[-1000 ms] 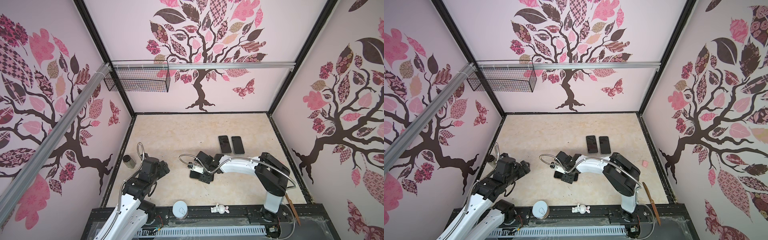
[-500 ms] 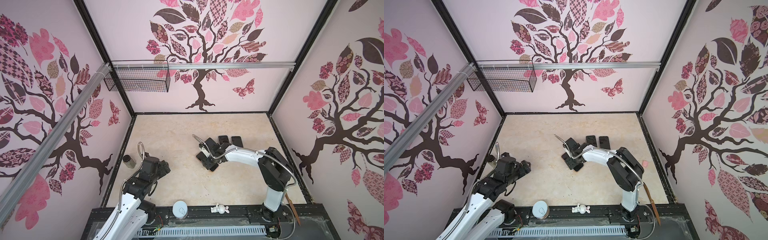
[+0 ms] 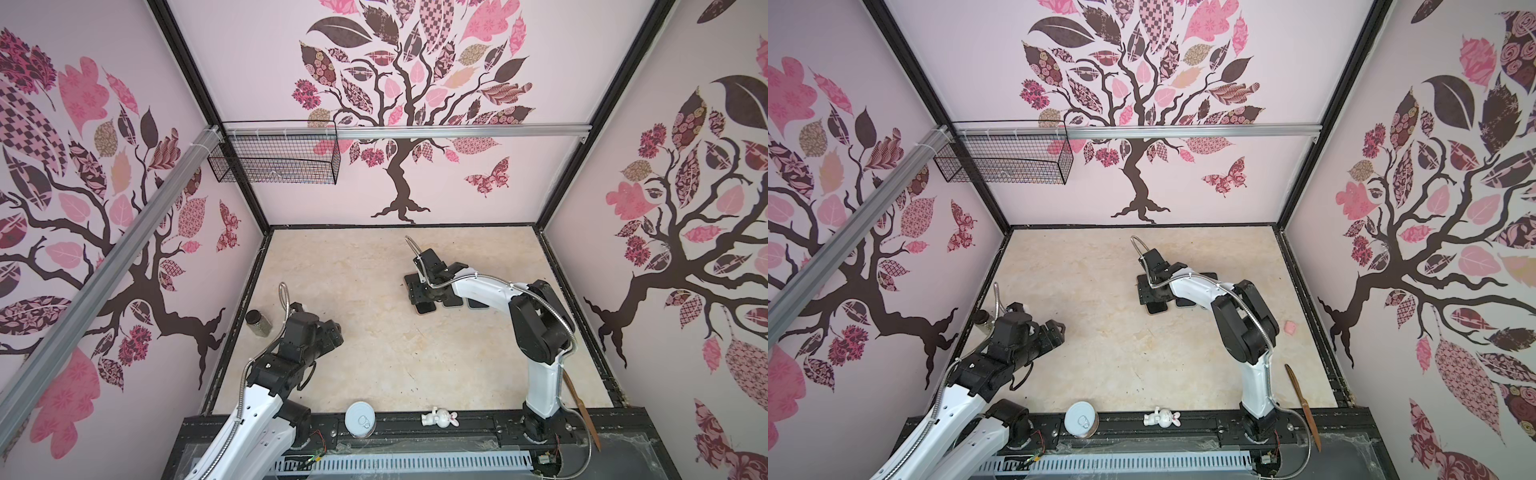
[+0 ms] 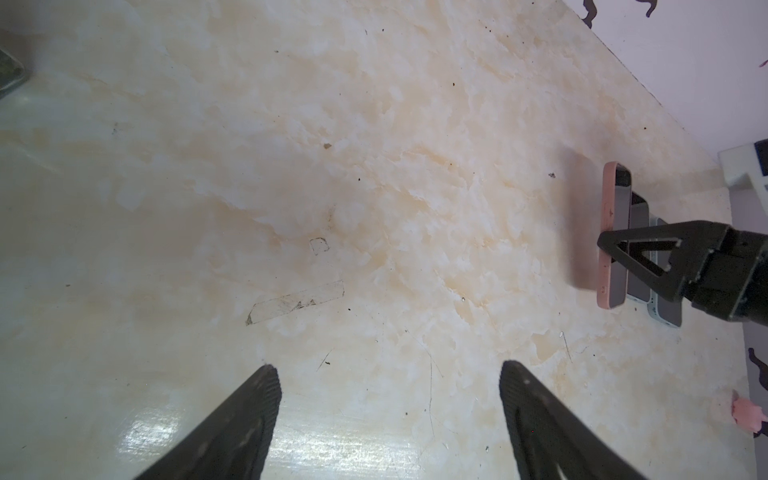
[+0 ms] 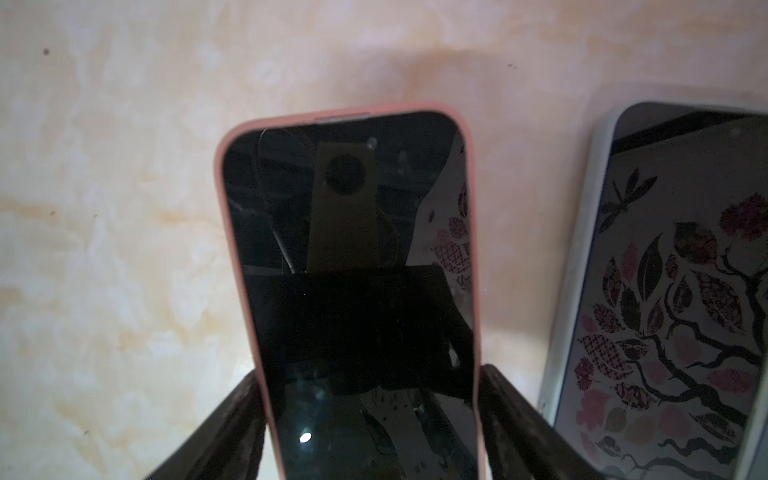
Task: Put the phone into the phone case
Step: 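Carry the cased phone farther away and set it beside the other phones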
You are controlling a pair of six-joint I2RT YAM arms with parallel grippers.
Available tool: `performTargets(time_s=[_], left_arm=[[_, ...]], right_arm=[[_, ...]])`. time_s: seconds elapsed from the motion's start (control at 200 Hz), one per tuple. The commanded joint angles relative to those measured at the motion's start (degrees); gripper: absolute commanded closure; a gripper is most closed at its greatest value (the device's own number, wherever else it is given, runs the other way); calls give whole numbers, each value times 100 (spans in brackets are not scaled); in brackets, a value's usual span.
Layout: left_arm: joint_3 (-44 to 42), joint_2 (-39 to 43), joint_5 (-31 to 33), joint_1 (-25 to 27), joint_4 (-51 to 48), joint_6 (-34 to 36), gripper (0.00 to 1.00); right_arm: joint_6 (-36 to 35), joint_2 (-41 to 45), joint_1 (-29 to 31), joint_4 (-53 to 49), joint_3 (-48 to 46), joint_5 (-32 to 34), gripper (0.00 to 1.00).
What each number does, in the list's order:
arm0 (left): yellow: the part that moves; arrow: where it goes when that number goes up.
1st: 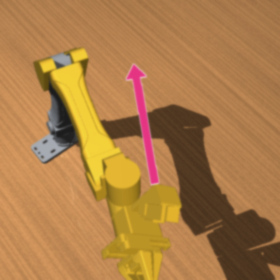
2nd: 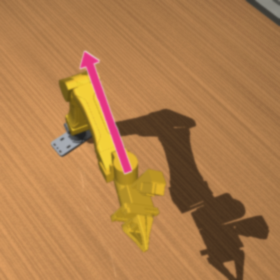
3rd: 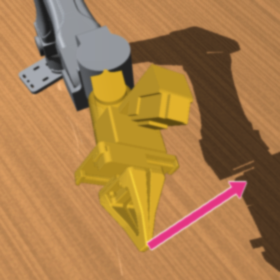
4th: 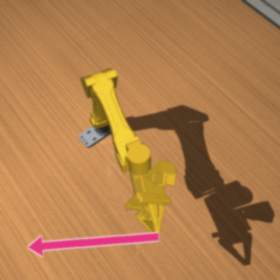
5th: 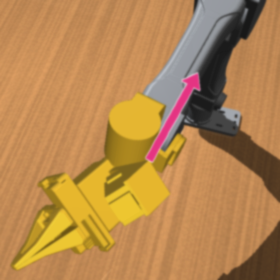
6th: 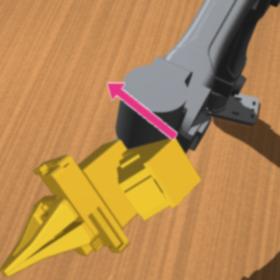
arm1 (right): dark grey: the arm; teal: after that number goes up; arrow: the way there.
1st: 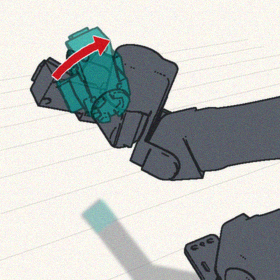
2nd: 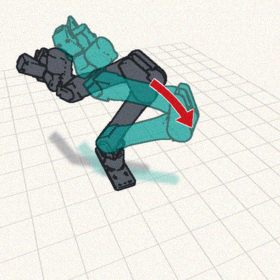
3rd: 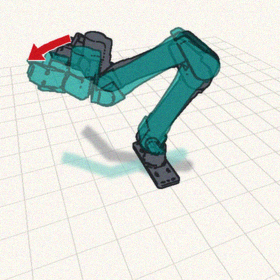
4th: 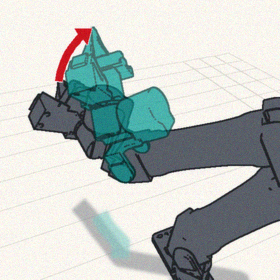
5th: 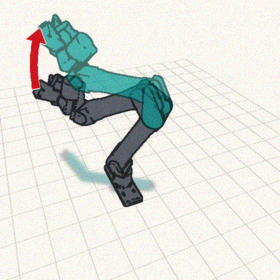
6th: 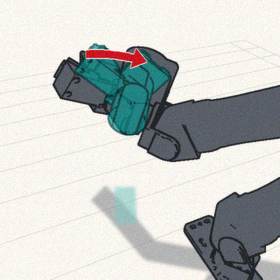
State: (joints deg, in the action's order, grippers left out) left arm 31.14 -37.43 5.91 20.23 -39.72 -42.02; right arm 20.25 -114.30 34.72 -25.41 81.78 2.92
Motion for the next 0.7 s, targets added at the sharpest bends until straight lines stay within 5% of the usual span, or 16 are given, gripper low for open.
performTargets(time_s=[0.0, 0.265, 0.69], left_arm=[[224, 51, 11, -28, -24, 131, 14], [209, 105, -26, -28, -70, 147, 13], [198, 127, 0, -28, -68, 134, 14]], right_arm=[[263, -262, -9, 37, 376, 317, 73], [433, -494, -87, 58, 378, 525, 71], [457, -476, -173, 123, 314, 519, 47]])
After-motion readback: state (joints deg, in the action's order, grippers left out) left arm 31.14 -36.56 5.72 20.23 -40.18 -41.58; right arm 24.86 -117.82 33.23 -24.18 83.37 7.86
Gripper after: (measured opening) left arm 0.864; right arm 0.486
